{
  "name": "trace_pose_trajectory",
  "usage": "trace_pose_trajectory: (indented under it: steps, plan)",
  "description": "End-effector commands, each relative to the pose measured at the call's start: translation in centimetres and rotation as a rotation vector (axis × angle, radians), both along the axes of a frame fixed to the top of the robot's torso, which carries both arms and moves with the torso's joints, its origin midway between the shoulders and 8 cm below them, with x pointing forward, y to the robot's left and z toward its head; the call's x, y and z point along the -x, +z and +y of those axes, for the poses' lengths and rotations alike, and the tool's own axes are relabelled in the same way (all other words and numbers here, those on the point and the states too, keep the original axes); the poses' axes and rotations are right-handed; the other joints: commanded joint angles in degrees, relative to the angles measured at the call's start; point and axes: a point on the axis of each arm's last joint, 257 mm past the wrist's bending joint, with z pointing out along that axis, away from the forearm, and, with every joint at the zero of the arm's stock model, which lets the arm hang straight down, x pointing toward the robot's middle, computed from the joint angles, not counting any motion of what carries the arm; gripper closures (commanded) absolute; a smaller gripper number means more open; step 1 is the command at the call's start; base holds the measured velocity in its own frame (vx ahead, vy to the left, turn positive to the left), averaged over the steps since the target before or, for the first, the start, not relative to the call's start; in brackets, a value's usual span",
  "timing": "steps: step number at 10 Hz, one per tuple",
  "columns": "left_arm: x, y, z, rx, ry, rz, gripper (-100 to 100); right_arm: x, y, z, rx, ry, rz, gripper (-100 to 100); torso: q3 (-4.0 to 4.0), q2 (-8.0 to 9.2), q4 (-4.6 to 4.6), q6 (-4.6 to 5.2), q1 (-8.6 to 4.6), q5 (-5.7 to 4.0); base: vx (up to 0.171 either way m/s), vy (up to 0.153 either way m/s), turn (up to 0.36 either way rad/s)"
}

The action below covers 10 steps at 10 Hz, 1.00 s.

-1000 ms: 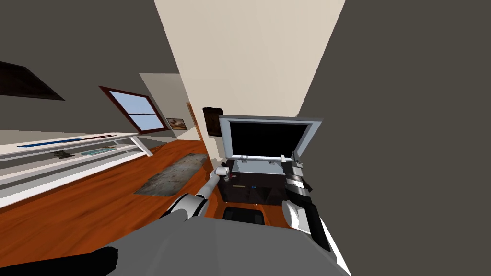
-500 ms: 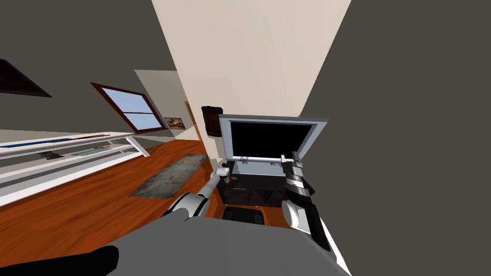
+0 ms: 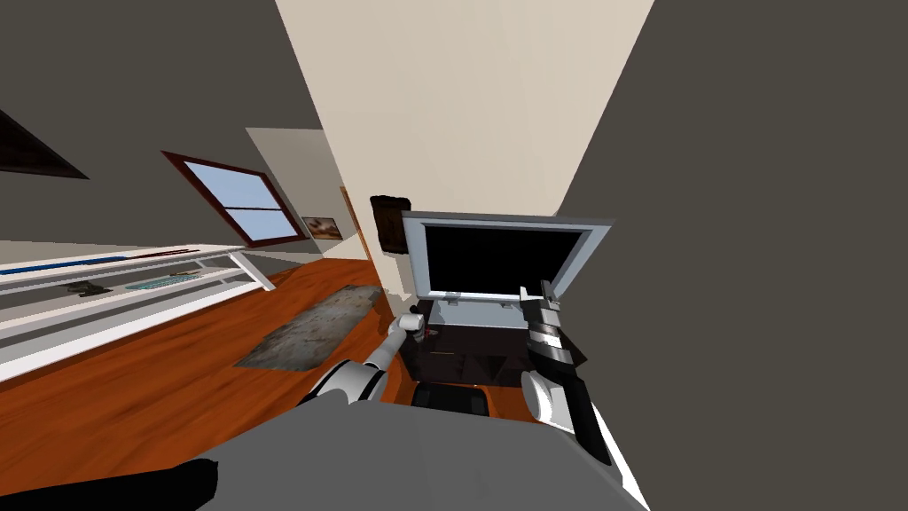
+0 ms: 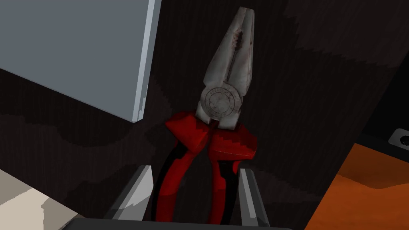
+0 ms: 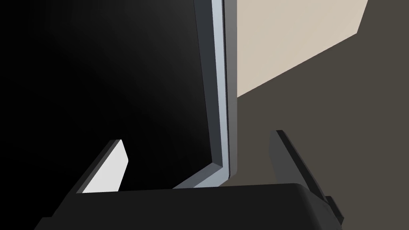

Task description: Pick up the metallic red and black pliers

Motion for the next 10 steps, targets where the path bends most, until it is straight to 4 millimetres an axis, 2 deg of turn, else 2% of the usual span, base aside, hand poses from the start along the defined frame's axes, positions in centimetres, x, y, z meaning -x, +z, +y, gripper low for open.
trace_pose_trajectory:
  steps: [1,4,5,6,8,9,10]
  plan:
    - [0.0,0.0,0.0,0.000,0.000,0.000,100,0.0,0.0,0.0,0.000,0.000,0.000,0,0.00,0.00,0.00,0.00,0.00,0.00,0.000,0.000,0.000]
    - [-0.2,0.1,0.0,-0.001,-0.001,-0.005,100,0.0,0.0,0.0,0.000,0.000,0.000,0,-0.02,0.01,-0.06,-0.01,0.02,0.03,0.000,0.000,0.000]
    - [-0.2,0.1,0.0,-0.001,-0.001,-0.005,0,0.0,0.0,0.0,0.000,0.000,0.000,0,-0.02,0.01,-0.06,-0.01,0.02,0.03,0.000,0.000,0.000]
    - [-0.7,1.0,0.0,-0.001,0.000,-0.003,100,0.0,0.0,0.0,0.000,0.000,0.000,0,-0.03,0.01,-0.06,-0.01,0.02,0.03,-0.049,-0.008,0.005]
    - [-1.3,1.9,0.0,-0.001,-0.001,-0.002,100,0.0,0.0,0.0,0.000,0.000,0.000,0,0.09,0.22,-0.03,-0.02,0.01,0.02,-0.058,0.003,0.002]
    - [-1.1,1.5,0.0,-0.001,-0.001,-0.005,100,0.0,0.0,0.0,0.000,0.000,0.000,0,0.10,0.23,-0.03,-0.02,0.04,0.03,-0.025,0.004,0.000]
    - [-1.1,1.6,0.0,-0.001,-0.001,-0.004,0,0.0,0.0,0.0,0.000,0.000,0.000,0,0.04,0.14,-0.06,-0.02,0.04,0.04,-0.005,0.001,0.000]
